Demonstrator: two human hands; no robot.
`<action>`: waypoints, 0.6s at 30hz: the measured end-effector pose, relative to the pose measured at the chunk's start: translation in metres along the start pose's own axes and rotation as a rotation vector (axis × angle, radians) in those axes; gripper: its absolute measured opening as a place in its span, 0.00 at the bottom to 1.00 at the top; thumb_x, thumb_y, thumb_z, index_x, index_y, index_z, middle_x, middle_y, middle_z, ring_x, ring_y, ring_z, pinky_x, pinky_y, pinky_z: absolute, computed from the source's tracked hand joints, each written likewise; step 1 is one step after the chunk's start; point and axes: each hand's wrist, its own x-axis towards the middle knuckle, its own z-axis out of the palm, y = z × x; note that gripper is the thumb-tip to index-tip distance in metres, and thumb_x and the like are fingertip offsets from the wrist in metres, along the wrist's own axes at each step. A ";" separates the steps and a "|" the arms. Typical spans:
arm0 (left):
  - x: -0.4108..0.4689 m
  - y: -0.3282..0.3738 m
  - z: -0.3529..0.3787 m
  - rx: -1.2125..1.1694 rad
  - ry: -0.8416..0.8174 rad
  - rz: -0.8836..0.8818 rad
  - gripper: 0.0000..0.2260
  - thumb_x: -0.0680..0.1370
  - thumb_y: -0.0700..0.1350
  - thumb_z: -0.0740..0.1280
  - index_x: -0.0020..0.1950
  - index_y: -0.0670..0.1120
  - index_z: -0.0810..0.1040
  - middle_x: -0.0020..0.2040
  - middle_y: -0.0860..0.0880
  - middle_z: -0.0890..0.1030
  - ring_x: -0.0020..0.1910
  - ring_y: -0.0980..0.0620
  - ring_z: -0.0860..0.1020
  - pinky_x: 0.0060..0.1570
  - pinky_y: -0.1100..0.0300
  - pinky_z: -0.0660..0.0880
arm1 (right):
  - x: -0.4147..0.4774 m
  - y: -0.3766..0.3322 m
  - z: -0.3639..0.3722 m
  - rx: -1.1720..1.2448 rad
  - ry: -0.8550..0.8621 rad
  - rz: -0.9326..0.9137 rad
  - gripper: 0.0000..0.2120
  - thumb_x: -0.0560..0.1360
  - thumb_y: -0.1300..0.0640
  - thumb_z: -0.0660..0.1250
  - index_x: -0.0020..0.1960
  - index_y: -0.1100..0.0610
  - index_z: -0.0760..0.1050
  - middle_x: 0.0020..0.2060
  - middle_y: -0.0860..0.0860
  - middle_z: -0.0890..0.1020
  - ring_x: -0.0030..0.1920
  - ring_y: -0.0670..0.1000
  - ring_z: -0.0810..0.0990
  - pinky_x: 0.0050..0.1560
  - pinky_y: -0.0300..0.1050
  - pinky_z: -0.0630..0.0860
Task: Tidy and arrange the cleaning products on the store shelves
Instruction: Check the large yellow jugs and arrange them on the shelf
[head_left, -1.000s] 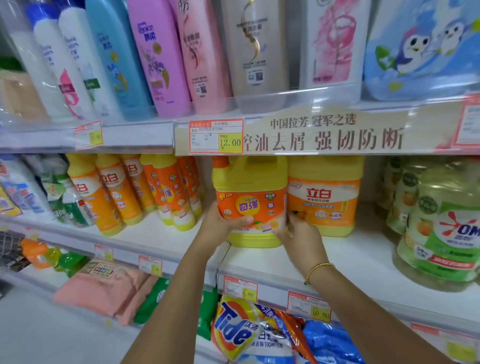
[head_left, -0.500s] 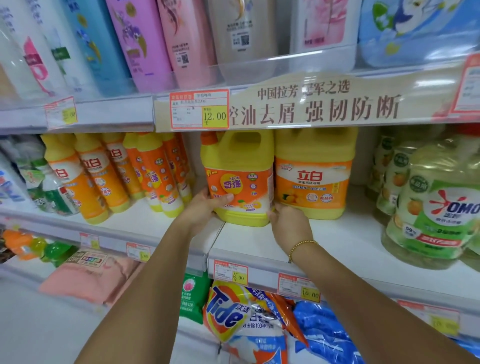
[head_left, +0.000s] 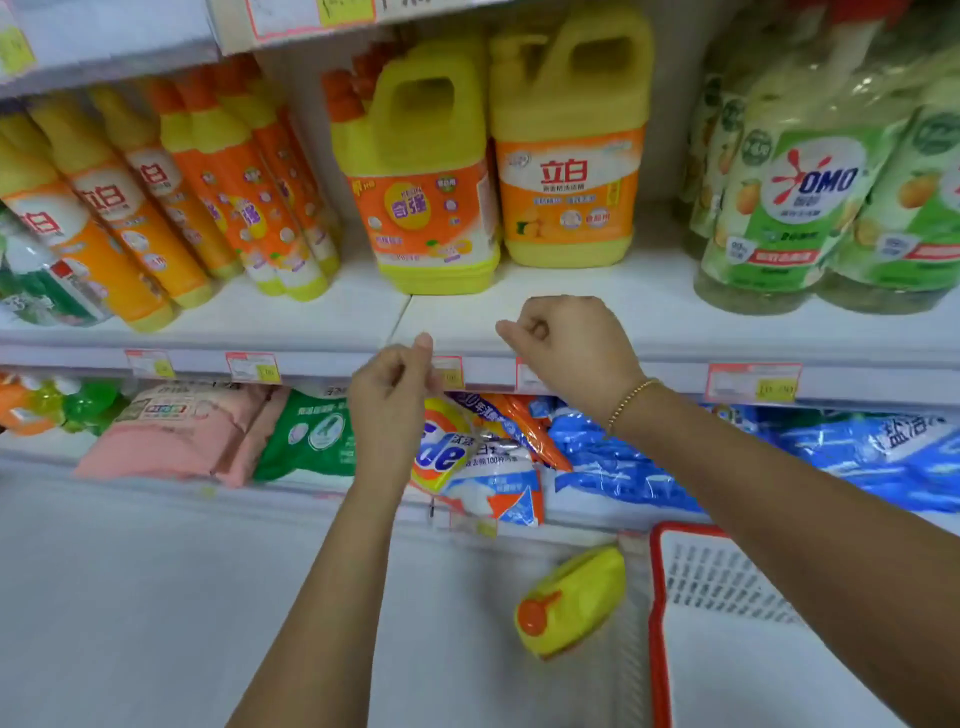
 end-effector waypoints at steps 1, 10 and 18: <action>-0.028 -0.008 0.007 0.010 -0.070 -0.034 0.19 0.80 0.45 0.65 0.30 0.39 0.74 0.29 0.42 0.77 0.30 0.54 0.74 0.38 0.61 0.72 | -0.021 0.004 0.001 0.012 -0.026 -0.012 0.15 0.76 0.48 0.65 0.34 0.55 0.73 0.29 0.50 0.76 0.37 0.53 0.75 0.39 0.47 0.71; -0.174 -0.151 0.042 0.295 -0.716 -0.757 0.34 0.50 0.63 0.70 0.50 0.45 0.76 0.42 0.50 0.77 0.40 0.53 0.74 0.32 0.66 0.68 | -0.139 0.095 0.089 -0.418 -0.935 0.102 0.24 0.75 0.60 0.63 0.71 0.56 0.67 0.65 0.59 0.72 0.65 0.59 0.72 0.63 0.50 0.71; -0.202 -0.169 0.020 0.050 -0.491 -0.881 0.31 0.48 0.52 0.76 0.49 0.47 0.76 0.42 0.50 0.80 0.41 0.50 0.77 0.41 0.58 0.73 | -0.160 0.074 0.117 -0.603 -1.000 0.019 0.23 0.76 0.53 0.66 0.68 0.61 0.69 0.69 0.61 0.66 0.66 0.61 0.67 0.63 0.51 0.68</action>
